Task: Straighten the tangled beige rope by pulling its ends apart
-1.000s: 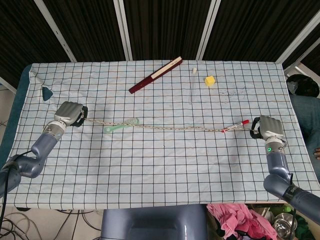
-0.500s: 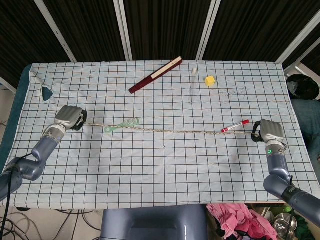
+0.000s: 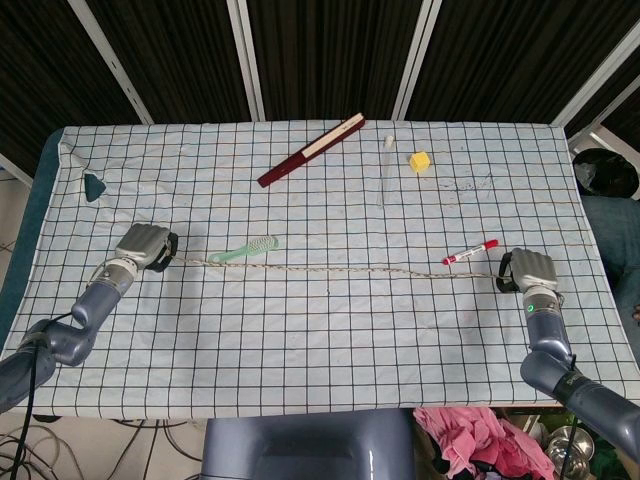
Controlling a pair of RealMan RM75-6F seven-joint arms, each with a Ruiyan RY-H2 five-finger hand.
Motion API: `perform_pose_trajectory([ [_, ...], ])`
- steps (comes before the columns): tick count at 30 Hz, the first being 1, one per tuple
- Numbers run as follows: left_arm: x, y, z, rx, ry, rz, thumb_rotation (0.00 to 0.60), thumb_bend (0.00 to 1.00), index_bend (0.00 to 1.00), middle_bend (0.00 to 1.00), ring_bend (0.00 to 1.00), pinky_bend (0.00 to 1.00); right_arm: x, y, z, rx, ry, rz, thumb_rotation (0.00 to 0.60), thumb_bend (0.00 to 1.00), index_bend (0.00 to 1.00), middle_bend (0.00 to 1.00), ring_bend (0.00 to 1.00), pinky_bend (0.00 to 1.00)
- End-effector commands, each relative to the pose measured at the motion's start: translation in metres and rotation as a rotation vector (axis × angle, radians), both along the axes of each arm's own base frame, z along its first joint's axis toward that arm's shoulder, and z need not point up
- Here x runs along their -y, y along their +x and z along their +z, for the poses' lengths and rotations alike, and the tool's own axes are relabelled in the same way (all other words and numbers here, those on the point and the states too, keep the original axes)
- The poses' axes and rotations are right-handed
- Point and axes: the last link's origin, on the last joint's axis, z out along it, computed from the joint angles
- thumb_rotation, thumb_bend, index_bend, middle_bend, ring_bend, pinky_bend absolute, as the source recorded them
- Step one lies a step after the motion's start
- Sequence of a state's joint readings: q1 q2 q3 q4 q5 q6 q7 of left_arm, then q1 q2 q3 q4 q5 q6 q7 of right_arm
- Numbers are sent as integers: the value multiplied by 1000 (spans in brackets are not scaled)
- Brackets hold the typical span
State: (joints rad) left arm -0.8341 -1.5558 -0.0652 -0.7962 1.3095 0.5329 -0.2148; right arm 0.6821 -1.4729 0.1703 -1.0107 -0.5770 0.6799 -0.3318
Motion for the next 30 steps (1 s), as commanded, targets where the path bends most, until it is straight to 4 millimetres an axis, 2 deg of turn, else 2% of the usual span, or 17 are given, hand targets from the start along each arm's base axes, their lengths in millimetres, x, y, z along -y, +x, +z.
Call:
perform_pose_trajectory([
  [1,1,-1,-6,0,-12,4,600,508,600,858,892,881,0,0,-4,2,5,-2,600,471,670,985,1000,982],
  [3,1,-1,-8,-7,-19,3,600,482,526,854,891,879,1,-1,-5,3,9,-8,600,375,613,985,1000,983],
  [4,1,-1,-8,-12,-21,2,600,458,489,852,890,877,1,-1,-5,2,11,-12,600,301,552,985,1000,983],
  [8,-1,-3,-7,-35,-38,18,600,231,255,839,879,871,2,-2,-2,-4,49,-32,600,82,336,984,1000,983],
  [10,-3,-2,-4,-28,-38,31,600,162,190,832,879,871,3,-2,2,2,50,-41,600,25,275,983,1000,983],
  [16,-8,8,10,-23,-16,11,600,81,111,830,878,871,5,1,22,40,6,-51,600,5,228,983,1000,983],
  [20,-9,18,25,-4,2,-10,600,74,90,830,879,871,6,6,45,75,-45,-41,600,5,228,983,1000,983],
  [24,-7,36,48,26,39,-48,600,74,104,815,862,865,0,13,80,84,-79,-21,600,5,203,944,999,967],
  [25,-4,41,54,37,45,-57,600,74,126,793,839,852,-2,15,89,88,-89,-20,600,5,168,891,982,940],
  [27,8,52,67,51,24,-56,600,74,130,711,745,787,-10,20,111,107,-137,-12,600,6,102,724,890,859],
  [29,22,61,80,68,7,-45,600,74,104,615,614,689,-19,26,127,123,-196,12,600,7,68,483,698,743],
  [30,36,68,90,82,18,-58,600,73,101,551,527,614,-29,28,138,110,-254,43,600,7,66,420,635,695],
])
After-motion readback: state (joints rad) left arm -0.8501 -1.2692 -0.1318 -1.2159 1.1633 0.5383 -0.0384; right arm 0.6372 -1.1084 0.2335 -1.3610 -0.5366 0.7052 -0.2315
